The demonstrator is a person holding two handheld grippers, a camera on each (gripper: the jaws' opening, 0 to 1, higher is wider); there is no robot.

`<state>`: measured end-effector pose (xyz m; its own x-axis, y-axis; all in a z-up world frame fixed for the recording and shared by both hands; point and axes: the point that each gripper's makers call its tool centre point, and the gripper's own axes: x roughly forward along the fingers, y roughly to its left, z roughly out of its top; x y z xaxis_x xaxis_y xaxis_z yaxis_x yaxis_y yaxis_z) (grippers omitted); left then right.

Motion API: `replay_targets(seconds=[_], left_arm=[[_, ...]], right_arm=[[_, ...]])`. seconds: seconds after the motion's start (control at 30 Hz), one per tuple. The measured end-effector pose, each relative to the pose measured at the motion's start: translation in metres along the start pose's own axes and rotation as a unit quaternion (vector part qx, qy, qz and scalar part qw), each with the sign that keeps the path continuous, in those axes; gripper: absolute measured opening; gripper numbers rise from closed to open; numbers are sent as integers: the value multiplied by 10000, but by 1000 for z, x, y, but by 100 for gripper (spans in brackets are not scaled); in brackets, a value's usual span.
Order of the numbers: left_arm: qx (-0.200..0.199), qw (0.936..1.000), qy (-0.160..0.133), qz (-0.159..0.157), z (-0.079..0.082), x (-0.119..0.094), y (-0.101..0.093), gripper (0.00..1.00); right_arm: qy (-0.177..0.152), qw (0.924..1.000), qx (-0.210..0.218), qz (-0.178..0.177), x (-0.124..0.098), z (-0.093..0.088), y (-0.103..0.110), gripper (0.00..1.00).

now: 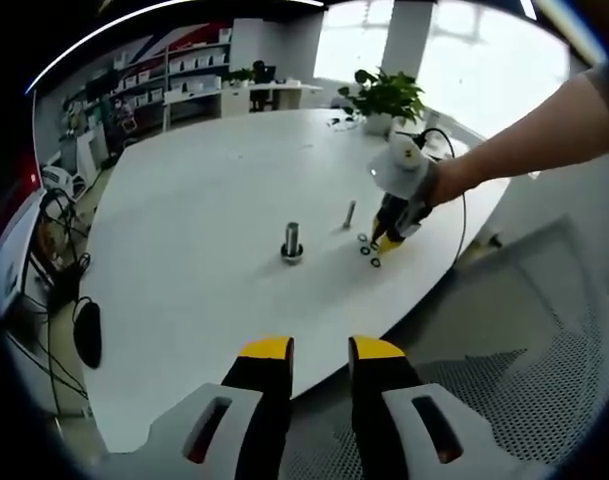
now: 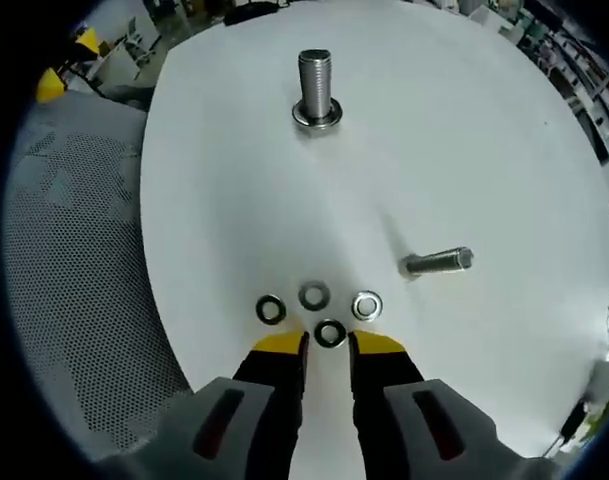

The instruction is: Place the washer onto the threaded stud by aligning its center hole with the stud, sliding it down to the base, and recovering from edge contact or off-axis alignment until the washer reaches the visible bottom stop.

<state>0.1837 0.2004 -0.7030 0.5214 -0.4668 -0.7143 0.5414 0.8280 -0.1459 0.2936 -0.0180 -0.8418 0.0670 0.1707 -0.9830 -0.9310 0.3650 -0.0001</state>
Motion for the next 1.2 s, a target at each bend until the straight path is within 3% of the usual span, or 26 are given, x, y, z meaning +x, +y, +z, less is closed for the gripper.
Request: replay_targets(seconds=[0.27, 0.47, 0.87, 1.03, 1.2], left_arm=[[-2, 10000, 8, 19, 0, 0, 1, 20], [10, 10000, 7, 24, 0, 0, 1, 19], [-21, 10000, -15, 34, 0, -1, 1, 19], [-35, 10000, -21, 22, 0, 0, 2, 19], [-50, 10000, -45, -1, 1, -1, 1, 19]], right_arm=[[136, 9998, -143, -64, 1, 1, 0, 16], [262, 9995, 4, -202, 1, 2, 1, 14], [-4, 9993, 238, -275, -1, 1, 0, 13], [140, 9992, 154, -339, -4, -12, -1, 13], [-65, 9982, 550, -214, -17, -11, -2, 13]])
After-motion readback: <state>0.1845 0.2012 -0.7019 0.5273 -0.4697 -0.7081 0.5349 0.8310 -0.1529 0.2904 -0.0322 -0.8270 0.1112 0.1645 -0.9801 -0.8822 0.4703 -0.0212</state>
